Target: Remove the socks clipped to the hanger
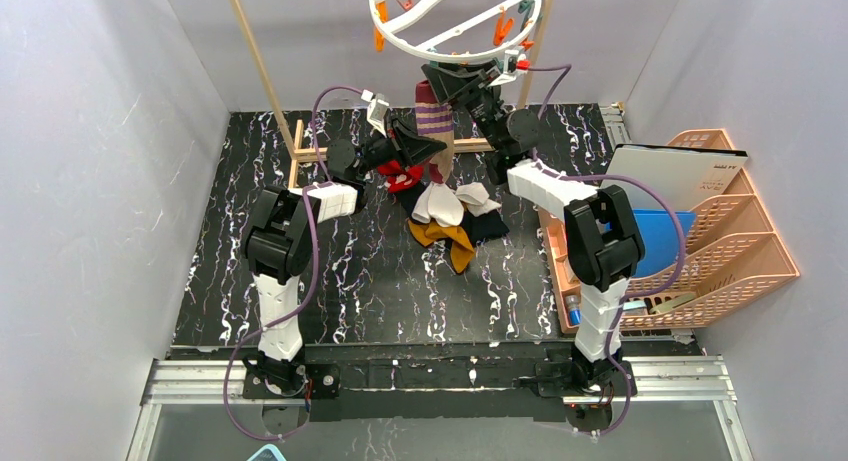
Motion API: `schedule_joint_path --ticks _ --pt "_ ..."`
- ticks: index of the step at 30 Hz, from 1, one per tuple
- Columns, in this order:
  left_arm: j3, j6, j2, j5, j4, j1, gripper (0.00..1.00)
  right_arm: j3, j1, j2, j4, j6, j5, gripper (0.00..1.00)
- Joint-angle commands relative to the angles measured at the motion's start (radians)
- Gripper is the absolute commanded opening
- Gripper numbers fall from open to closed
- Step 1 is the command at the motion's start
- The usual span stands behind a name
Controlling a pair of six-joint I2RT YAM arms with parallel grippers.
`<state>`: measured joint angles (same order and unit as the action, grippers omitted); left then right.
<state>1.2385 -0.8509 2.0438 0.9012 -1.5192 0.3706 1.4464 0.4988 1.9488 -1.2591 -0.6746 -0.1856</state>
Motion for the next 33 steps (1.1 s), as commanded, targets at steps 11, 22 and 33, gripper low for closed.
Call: schedule_joint_path --ticks 11,22,33 --pt "-0.006 0.003 -0.072 0.023 -0.038 0.007 0.0 0.079 -0.003 0.019 -0.034 -0.002 -0.005 0.41" --pt "-0.014 0.005 -0.071 0.024 -0.038 0.007 0.0 0.036 -0.025 -0.025 -0.027 -0.003 -0.009 0.18" --pt "-0.022 -0.002 -0.072 0.025 -0.038 0.01 0.0 0.04 -0.031 -0.052 0.041 -0.007 -0.025 0.01"
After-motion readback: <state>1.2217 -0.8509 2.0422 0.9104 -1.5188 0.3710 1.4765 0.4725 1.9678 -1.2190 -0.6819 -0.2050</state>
